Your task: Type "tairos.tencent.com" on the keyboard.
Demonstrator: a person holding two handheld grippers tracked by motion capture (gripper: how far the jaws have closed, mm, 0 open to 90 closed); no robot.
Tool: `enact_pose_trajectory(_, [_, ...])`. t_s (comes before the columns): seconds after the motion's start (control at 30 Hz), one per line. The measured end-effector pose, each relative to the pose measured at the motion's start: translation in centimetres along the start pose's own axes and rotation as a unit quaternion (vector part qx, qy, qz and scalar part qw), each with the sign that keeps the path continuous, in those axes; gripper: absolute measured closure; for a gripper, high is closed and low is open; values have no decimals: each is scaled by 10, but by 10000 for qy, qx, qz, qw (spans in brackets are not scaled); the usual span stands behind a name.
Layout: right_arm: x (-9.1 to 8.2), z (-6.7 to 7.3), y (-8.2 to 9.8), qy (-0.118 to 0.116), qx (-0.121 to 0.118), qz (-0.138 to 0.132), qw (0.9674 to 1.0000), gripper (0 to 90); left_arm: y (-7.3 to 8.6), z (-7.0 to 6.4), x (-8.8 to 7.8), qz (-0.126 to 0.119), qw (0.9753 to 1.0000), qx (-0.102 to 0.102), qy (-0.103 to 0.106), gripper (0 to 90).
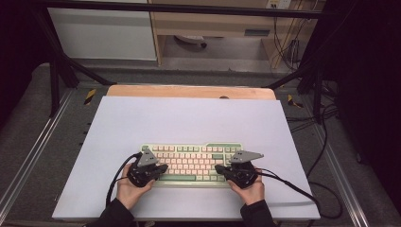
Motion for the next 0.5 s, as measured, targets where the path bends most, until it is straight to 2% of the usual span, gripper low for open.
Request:
enact_pose_trajectory(0.23, [0, 0, 0, 5, 2, -4, 10000, 900, 3, -1, 3, 64, 10000, 9, 20, 900])
enact_pose_trajectory(0.5, [-1, 0, -2, 16, 30, -39, 10000, 900, -3, 0, -7, -100, 9999, -12, 0, 900])
Point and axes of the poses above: each handheld gripper's, and its own axes: x roughly forward along the jaws, y roughly out of its underside, z roughly to its left, the point moved 8 cm from there along x, roughly forward along the jaws, and after that the axes turned 7 degrees about -z, right-handed, at the moved point
